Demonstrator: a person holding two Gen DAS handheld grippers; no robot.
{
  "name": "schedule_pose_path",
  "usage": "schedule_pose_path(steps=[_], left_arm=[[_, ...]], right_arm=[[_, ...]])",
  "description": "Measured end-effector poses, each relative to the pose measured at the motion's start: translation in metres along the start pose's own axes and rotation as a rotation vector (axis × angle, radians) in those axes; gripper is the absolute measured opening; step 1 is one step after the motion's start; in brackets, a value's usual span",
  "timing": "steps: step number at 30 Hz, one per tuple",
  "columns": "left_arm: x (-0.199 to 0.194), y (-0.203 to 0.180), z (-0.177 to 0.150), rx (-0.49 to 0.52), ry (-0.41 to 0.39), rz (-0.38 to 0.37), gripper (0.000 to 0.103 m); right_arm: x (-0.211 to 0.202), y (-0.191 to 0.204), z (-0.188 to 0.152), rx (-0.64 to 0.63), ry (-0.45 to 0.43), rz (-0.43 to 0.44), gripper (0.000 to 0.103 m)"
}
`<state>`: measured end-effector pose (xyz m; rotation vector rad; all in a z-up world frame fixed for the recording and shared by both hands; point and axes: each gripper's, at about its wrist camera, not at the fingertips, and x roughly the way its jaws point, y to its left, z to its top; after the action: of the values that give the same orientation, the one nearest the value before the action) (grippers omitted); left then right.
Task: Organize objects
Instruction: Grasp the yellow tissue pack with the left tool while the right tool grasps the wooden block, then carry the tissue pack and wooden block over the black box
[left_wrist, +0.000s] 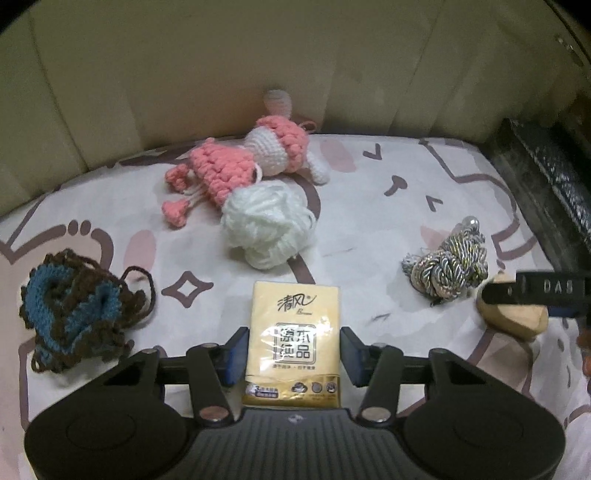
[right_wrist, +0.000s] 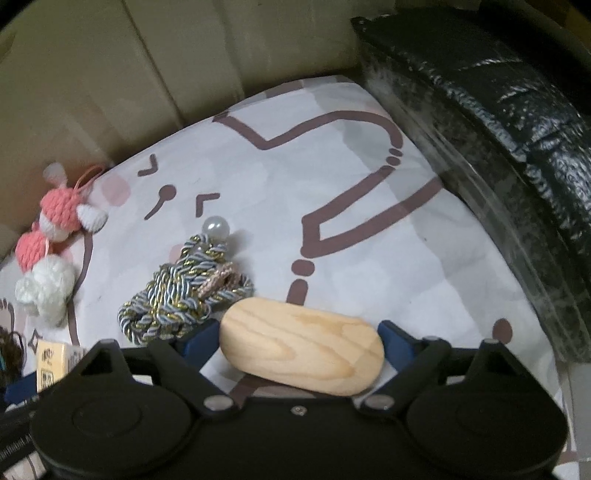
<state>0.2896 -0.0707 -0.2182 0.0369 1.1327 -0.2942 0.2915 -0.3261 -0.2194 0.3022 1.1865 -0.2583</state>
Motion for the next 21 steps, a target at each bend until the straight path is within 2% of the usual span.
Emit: schedule_pose_path(steps=[8, 21], left_arm=[[-0.026, 0.0, -0.001, -0.053, -0.038, 0.01, 0.052], [-0.096, 0.004, -0.022, -0.103, -0.13, 0.069, 0.052]], right_arm=[[-0.012, 0.0, -0.008, -0.067, 0.002, -0.008, 0.092], [-0.078, 0.007, -0.023, -0.114, -0.103, 0.069, 0.092]])
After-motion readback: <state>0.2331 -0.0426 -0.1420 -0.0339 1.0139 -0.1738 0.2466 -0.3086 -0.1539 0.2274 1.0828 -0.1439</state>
